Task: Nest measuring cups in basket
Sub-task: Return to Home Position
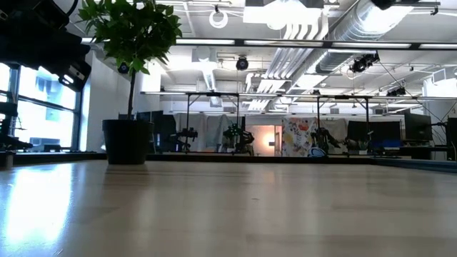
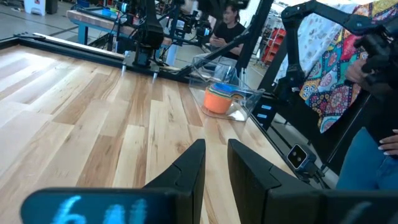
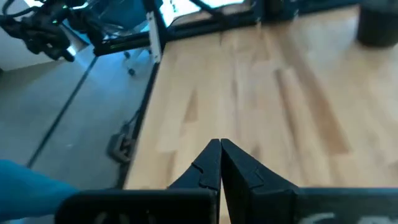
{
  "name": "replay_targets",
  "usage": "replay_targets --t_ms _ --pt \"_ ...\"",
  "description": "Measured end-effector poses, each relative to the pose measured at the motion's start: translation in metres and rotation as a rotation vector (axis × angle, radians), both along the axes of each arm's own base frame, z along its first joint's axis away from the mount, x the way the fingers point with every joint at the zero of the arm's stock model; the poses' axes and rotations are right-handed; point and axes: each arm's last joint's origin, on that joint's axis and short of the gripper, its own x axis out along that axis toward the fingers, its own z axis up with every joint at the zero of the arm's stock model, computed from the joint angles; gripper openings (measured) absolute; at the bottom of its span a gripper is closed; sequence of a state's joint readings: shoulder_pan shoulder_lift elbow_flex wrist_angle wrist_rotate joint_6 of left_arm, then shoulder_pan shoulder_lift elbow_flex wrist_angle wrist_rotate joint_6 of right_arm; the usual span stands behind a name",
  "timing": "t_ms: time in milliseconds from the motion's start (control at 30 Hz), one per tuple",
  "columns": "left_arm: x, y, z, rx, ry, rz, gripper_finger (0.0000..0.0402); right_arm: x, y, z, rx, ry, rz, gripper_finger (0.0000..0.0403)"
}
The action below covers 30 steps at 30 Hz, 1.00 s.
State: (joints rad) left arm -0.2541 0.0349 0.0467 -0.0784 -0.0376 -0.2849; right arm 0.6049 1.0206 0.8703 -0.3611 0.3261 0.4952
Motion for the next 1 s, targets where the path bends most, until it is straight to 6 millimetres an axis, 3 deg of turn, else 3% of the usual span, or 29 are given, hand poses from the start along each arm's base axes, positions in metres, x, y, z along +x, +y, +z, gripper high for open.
replay_targets --t_ms 200,433,600,767,1000 --pt "0.0 0.0 0.0 0.0 0.0 0.0 0.0058 0.002 -0.033 0.013 -0.096 -0.073 0.034 0.0" --pt "0.0 0.0 0.0 0.0 0.0 0.0 0.0058 0.007 -0.049 0.013 -0.129 -0.088 0.121 0.0" --pt "0.0 0.0 0.0 0.0 0.0 0.0 0.0058 0.008 -0.066 -0.025 -0.013 -0.162 0.11 0.0" --pt "0.0 0.0 0.0 0.0 -0.001 0.0 0.0058 -0.006 -0.075 -0.06 0.097 -0.24 0.093 0.0" --pt "0.0 0.0 0.0 0.0 0.0 0.0 0.0058 -0.024 -0.084 -0.081 0.089 -0.342 0.037 0.0"
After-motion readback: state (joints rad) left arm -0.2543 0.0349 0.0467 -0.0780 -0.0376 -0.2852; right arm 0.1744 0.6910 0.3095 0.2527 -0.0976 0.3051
